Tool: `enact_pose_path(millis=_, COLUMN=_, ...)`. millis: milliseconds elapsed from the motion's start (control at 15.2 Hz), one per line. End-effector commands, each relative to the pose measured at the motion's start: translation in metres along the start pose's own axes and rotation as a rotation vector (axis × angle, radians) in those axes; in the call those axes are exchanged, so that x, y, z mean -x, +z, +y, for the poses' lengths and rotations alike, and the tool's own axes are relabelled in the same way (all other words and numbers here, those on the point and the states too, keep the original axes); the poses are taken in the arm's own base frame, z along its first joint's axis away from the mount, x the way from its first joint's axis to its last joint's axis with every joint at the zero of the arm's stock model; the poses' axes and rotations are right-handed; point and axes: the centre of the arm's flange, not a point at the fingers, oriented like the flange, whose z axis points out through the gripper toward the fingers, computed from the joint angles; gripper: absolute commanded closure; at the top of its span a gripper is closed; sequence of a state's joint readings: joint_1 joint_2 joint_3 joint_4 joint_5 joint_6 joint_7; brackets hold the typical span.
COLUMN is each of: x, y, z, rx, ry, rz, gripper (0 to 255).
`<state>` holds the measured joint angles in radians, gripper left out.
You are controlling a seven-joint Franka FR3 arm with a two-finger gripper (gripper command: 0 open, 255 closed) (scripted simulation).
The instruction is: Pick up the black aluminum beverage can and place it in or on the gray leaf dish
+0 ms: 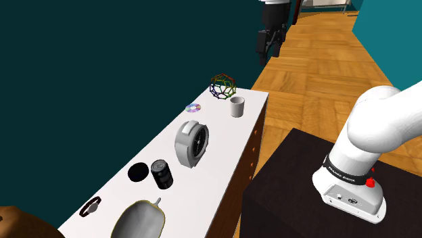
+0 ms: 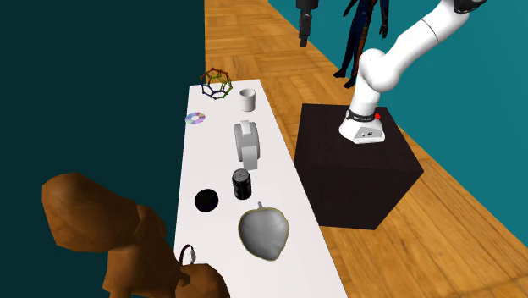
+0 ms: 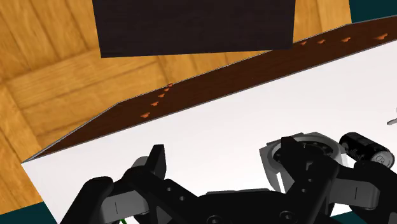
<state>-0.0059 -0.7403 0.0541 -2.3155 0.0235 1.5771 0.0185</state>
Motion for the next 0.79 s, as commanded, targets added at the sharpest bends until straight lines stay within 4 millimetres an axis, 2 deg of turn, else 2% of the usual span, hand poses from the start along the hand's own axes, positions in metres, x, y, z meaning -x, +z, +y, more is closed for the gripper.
enact_pose_path(millis=0, x=0.0, y=0.0, z=0.0, rx=0.0, ry=0.0, rz=0.0, gripper=0)
enact_pose_path(millis=726, x=-0.055, y=0.078, z=-0.11, rx=0.0, ry=0.024, rz=-0.006, gripper=0)
